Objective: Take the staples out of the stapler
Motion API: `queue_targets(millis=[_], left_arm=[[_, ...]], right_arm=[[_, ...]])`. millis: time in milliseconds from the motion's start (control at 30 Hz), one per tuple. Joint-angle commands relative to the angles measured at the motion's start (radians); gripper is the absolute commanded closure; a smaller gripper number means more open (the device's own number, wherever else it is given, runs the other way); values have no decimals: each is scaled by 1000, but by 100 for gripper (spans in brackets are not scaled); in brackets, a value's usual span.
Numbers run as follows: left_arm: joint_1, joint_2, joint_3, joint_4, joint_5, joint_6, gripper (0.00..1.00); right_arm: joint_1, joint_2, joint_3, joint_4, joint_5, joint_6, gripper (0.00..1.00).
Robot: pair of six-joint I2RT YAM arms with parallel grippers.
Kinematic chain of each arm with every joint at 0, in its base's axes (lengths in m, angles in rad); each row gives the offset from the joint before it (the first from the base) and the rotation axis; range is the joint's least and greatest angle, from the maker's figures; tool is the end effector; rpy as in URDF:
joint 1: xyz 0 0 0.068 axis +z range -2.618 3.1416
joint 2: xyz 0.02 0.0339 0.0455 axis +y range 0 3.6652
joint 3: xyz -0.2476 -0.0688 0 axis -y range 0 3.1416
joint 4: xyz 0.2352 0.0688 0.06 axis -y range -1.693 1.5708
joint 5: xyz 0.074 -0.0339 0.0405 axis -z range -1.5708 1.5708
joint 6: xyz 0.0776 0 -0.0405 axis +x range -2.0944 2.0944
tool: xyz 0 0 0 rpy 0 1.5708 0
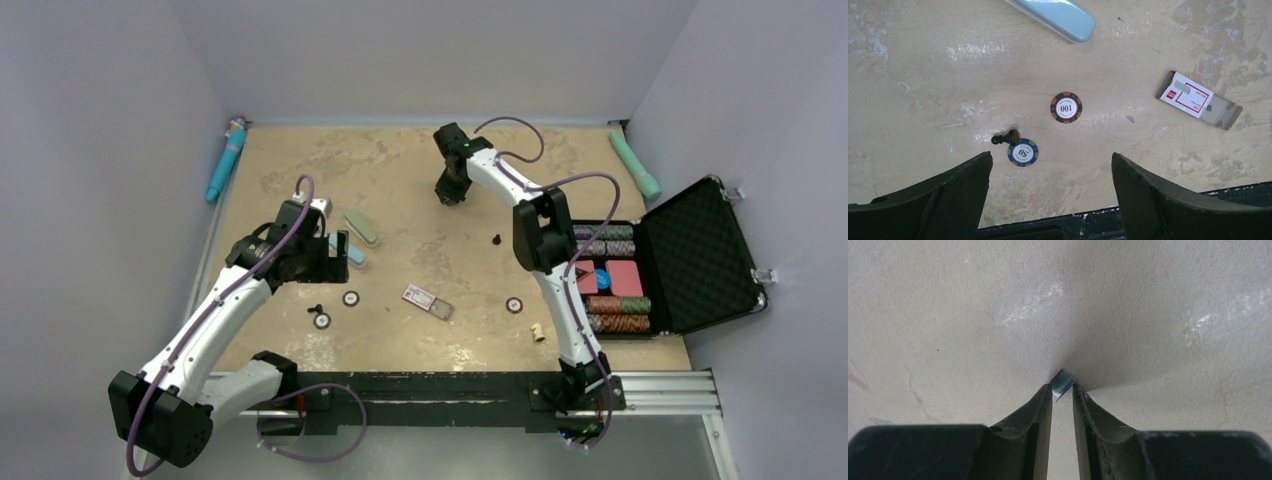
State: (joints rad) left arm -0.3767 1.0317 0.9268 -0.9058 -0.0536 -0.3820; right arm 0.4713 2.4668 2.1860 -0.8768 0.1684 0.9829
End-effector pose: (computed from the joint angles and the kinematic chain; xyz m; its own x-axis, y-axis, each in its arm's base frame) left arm 0.2001 -0.0747 0.2327 -0.8581 -0.0609 -0.5099 0.0226 0.9875 -0.1559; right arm 0.4660 0.2229 0.1228 -0.7751 0.5257 -0.3504 0.4640 0.8501 0.2490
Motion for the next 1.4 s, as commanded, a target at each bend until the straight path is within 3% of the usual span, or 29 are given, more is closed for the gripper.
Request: queue_targets(millis=[0, 300, 667, 1033, 1367], left_arm=[[-7, -18, -2, 24, -10, 2, 8], [-7, -21, -2, 26, -13, 3, 8], [-6, -18, -2, 27, -9, 5, 8], [-7, -12, 1, 25, -5, 6, 8], [-10, -12, 0, 27, -3, 9, 8]], right_arm=[[0, 45, -1, -71, 118, -23, 75], [1, 55, -19, -76, 151, -50, 100], [2, -23, -84, -37, 124, -93, 100], [9, -368, -443, 165, 84, -219, 100], [94, -652, -724, 234, 13, -335, 100]])
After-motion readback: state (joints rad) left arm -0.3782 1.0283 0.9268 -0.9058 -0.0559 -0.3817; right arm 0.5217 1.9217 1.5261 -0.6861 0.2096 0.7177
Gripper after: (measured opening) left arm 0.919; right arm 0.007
